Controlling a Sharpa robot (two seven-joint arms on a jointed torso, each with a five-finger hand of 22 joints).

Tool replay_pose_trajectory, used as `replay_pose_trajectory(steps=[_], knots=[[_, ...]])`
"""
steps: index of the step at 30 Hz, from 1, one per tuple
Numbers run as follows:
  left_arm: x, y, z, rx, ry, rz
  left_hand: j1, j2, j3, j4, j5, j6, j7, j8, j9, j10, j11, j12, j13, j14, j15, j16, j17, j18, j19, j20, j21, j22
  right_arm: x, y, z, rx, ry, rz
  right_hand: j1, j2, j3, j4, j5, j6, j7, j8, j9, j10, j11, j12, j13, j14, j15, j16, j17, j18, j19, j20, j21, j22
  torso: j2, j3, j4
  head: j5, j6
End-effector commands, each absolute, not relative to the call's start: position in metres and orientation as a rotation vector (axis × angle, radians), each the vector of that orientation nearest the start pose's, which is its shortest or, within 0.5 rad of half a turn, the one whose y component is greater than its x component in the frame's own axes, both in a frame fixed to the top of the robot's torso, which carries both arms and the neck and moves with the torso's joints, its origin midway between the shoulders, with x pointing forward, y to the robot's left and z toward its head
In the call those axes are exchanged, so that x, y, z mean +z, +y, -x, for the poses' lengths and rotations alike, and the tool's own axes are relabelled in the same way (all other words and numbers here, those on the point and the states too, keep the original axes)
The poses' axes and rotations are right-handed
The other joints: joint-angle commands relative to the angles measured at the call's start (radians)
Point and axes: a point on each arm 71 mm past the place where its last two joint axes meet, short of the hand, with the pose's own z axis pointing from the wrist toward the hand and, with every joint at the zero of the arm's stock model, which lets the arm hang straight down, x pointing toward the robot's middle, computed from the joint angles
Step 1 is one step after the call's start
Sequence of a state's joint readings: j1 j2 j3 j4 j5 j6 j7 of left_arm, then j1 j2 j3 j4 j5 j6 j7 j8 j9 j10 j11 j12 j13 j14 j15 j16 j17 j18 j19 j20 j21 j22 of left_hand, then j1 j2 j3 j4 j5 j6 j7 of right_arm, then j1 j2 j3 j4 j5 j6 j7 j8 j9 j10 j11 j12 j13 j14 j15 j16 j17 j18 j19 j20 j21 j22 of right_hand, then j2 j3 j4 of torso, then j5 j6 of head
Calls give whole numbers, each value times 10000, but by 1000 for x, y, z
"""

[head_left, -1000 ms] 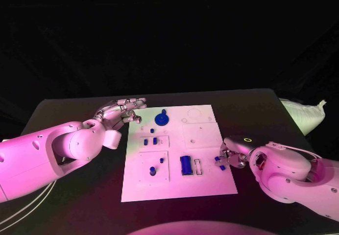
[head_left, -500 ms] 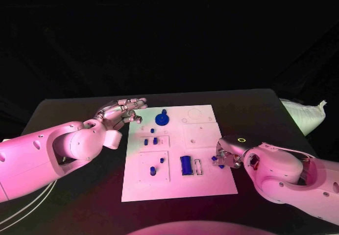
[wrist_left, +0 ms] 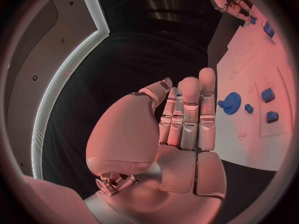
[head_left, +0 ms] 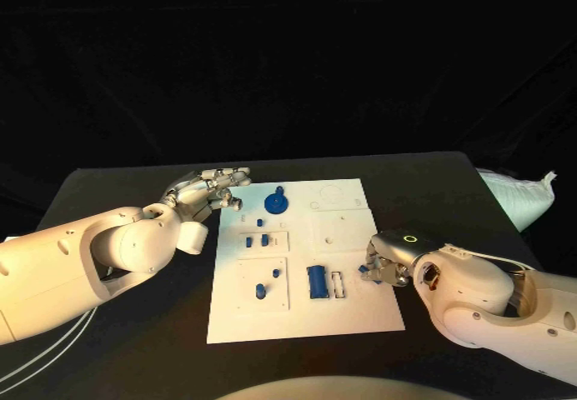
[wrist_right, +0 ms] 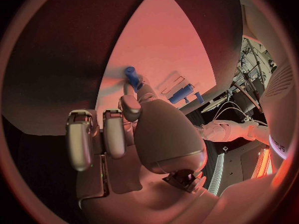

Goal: Assemble the parts on the task board

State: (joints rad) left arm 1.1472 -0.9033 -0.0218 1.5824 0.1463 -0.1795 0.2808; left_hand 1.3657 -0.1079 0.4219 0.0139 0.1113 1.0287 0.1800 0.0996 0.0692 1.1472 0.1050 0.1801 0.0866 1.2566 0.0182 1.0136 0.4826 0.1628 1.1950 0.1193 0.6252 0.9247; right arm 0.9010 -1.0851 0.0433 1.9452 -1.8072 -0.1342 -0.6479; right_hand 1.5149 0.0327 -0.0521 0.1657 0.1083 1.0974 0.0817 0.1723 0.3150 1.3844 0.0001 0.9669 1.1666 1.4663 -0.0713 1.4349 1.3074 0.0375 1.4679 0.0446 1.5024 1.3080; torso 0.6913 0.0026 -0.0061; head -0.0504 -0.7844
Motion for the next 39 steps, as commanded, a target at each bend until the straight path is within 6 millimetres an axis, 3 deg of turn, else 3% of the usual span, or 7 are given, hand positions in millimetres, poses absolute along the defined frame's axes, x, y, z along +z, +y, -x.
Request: replay_pose_trajectory(steps=[1, 6, 10, 13, 16, 21, 39], knots=[[-200, 212, -467, -16644, 15555, 13486, 51, 10, -50, -4, -18, -79, 19, 66, -9, -61, -10, 28, 6, -92, -4, -48, -10, 177, -55, -5, -29, -11, -260, -223, -355, 1991, 20227, 1142, 666, 497, 395, -216, 89, -20, -27, -55, -97, -82, -36, -51, 10, 571, 31, -25, 61, -117, 309, 5, -28, 1821, -2, 9, -11, 12, -18], [-200, 211, -467, -16671, 15655, 13342, 56, 15, -56, -9, -17, -85, 19, 67, -10, -72, -10, 37, 5, -93, -4, -43, -10, 180, -59, -5, -47, -22, -256, -222, -352, 2941, 20164, -107, 145, 138, 906, 11, 870, -1, -18, -175, -99, -60, -21, -90, 2, 574, 58, -35, 62, -118, 316, 32, -25, 1831, 6, 22, -38, 48, -26], [-200, 210, -466, -16704, 15726, 13258, 55, 12, -61, -11, -18, -92, 22, 65, -12, -81, -7, 38, 3, -102, -3, -52, -32, 186, -73, -4, -83, -46, -248, -223, -350, 3665, 20086, -1266, -405, -191, 1083, 390, 1362, 39, -16, -240, -102, -18, -14, -88, 11, 575, 63, -45, 57, -119, 322, 39, -21, 1839, -2, 2, -6, 21, -12], [-200, 209, -466, -16709, 15744, 13236, 39, 9, -78, -4, -22, -100, 27, 65, -13, -91, -1, 45, 2, -113, 1, -60, -54, 186, -77, -2, -95, -53, -243, -227, -352, 3923, 20284, -1996, -770, -253, 1174, 711, 1407, -13, 17, -324, -131, -108, 13, -414, -199, 570, 77, -64, 32, -113, 304, 55, -42, 1819, 14, -10, 16, -8, 6], [-200, 209, -466, -16717, 15759, 13226, 35, 9, -81, -2, -22, -101, 28, 65, -13, -93, -1, 47, 2, -114, 2, -59, -53, 185, -77, -2, -95, -53, -240, -228, -353, 4038, 20401, -2269, -814, -316, 1246, 755, 1452, 2, 12, -340, -134, -103, 12, -428, -207, 573, 77, -60, 45, -110, 300, 56, -48, 1814, 5, -14, -23, 2, -2], [-200, 208, -466, -16736, 15774, 13212, 21, 13, -93, 7, -23, -101, 30, 68, -12, -97, 2, 55, 3, -119, 5, -59, -59, 184, -79, 0, -102, -57, -238, -224, -352, 4248, 20581, -2430, -931, -426, 1374, 863, 1588, 59, 3, -356, -130, -75, 7, -412, -195, 575, 74, -61, 50, -113, 309, 58, -40, 1825, 10, 13, -6, 37, -11], [-199, 208, -466, -16743, 15793, 13211, 10, 13, -104, 13, -25, -103, 31, 69, -12, -100, 3, 61, 3, -122, 7, -59, -64, 184, -81, 2, -107, -60, -241, -202, -352, 4785, 20971, -2388, -1341, -698, 1474, 1123, 2089, 221, -22, -361, -88, 26, -9, -324, -129, 592, 65, -35, 107, -123, 341, 49, -14, 1860, 16, 1, 0, -10, 10]])
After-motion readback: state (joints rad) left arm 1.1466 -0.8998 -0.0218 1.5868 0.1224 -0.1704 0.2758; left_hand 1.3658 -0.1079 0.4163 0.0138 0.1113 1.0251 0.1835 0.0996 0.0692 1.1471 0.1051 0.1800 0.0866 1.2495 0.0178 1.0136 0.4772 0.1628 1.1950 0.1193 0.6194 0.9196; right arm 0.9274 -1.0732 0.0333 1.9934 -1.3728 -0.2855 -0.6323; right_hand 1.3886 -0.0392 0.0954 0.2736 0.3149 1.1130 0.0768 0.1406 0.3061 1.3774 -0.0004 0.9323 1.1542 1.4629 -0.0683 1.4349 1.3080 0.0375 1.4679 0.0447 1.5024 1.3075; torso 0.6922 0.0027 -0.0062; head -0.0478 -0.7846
